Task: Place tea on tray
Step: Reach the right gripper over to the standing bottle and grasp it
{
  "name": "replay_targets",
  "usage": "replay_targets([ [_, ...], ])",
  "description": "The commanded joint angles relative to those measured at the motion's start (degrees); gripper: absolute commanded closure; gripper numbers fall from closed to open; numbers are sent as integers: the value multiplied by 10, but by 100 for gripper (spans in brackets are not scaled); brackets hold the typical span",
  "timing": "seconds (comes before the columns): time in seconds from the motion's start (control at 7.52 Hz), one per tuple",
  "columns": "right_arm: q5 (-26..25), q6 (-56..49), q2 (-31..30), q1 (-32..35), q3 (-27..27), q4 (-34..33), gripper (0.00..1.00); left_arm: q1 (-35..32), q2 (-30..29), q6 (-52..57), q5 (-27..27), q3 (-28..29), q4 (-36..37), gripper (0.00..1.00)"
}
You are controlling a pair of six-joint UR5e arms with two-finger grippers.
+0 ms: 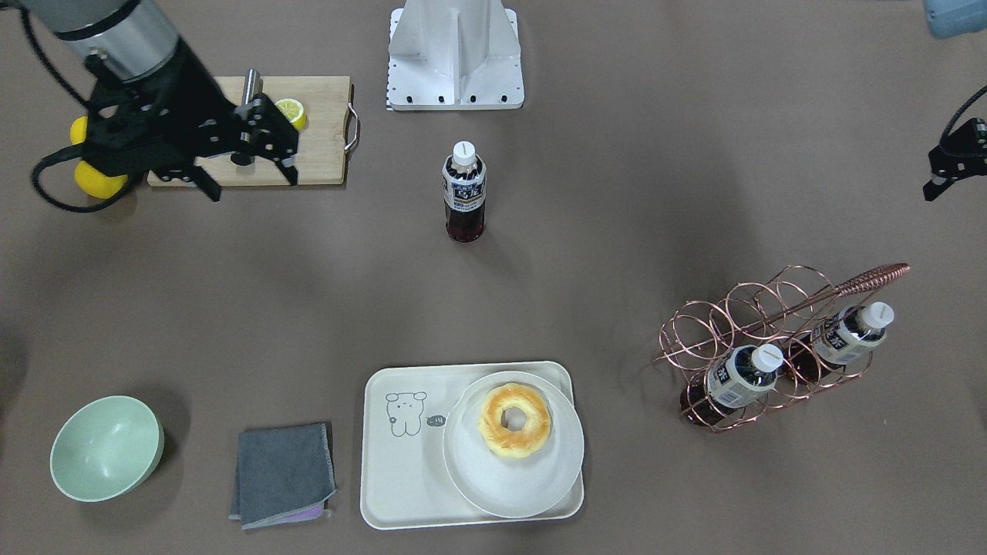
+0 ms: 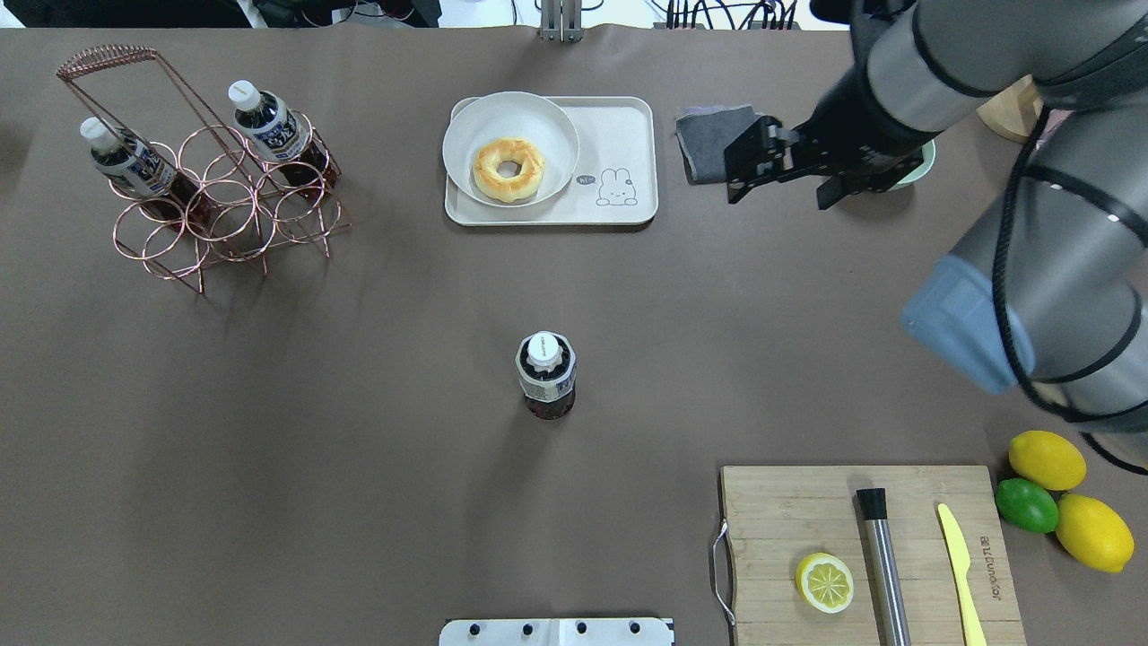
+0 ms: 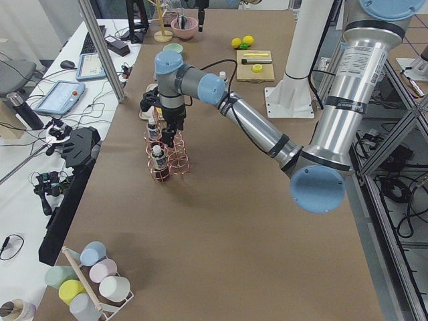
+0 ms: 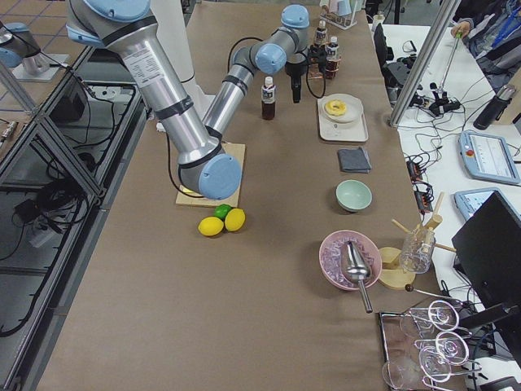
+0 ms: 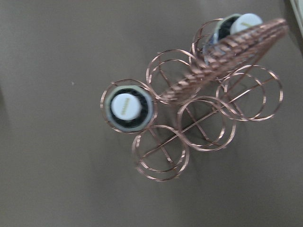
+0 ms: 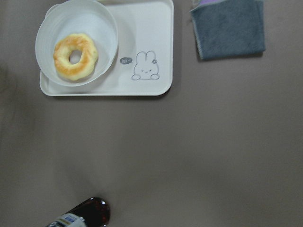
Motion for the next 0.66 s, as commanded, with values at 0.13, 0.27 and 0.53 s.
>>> replay_targets([
  [0.13, -121, 84, 104, -166, -3, -86, 1, -45, 29, 67, -36, 54, -51, 3],
  [0.27, -134, 98, 115, -189, -8, -86, 1, -45, 29, 67, -36, 54, -52, 3],
  [0.53, -163, 128, 172, -222, -67, -102, 3, -46, 36, 67, -37, 46, -52, 3],
])
